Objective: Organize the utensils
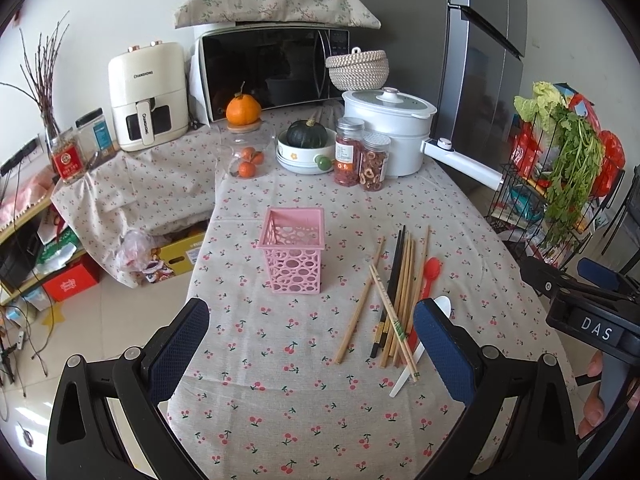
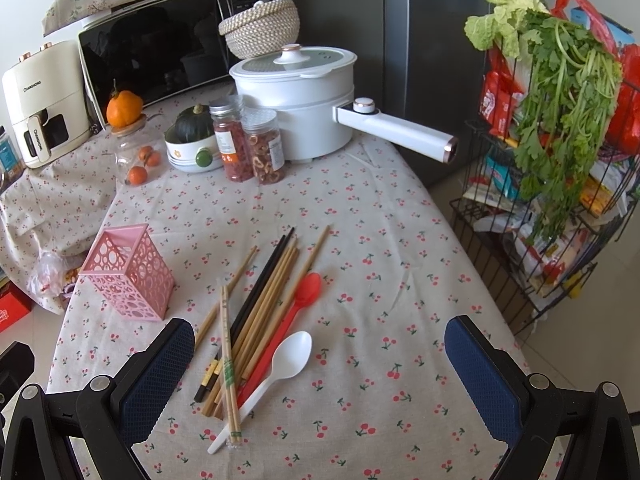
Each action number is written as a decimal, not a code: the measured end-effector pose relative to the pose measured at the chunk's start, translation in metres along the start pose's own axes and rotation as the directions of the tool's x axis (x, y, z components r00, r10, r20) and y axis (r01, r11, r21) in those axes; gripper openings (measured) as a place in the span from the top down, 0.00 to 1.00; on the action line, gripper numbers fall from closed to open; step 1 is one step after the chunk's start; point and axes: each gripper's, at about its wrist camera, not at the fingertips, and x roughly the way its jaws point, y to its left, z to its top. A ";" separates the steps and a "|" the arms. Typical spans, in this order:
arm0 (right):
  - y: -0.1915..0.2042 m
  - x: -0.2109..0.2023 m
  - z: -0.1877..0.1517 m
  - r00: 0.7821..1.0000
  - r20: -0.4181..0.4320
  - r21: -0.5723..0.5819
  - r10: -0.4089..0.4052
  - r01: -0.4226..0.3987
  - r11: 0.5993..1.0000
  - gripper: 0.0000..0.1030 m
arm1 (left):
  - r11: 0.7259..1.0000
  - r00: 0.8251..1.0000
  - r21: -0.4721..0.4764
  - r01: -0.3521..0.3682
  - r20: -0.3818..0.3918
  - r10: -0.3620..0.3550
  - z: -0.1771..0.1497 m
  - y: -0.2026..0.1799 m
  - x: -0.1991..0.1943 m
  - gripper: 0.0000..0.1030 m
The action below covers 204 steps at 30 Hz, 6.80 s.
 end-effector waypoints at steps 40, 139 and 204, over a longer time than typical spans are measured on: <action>-0.088 0.128 0.032 0.934 -0.321 0.269 0.157 -0.069 0.961 0.00 | 0.967 0.860 0.067 0.247 -0.475 -0.187 0.026 -0.089 0.213 0.73; 0.120 0.058 0.102 0.962 0.164 -0.105 0.219 -0.204 0.973 0.97 | 0.966 0.992 -0.230 0.119 -0.023 -0.127 0.059 0.125 0.129 0.24; -0.057 0.124 0.039 0.951 -0.297 0.131 0.087 -0.050 0.990 0.14 | 0.969 0.917 0.074 0.235 -0.347 -0.196 0.029 -0.064 0.171 0.24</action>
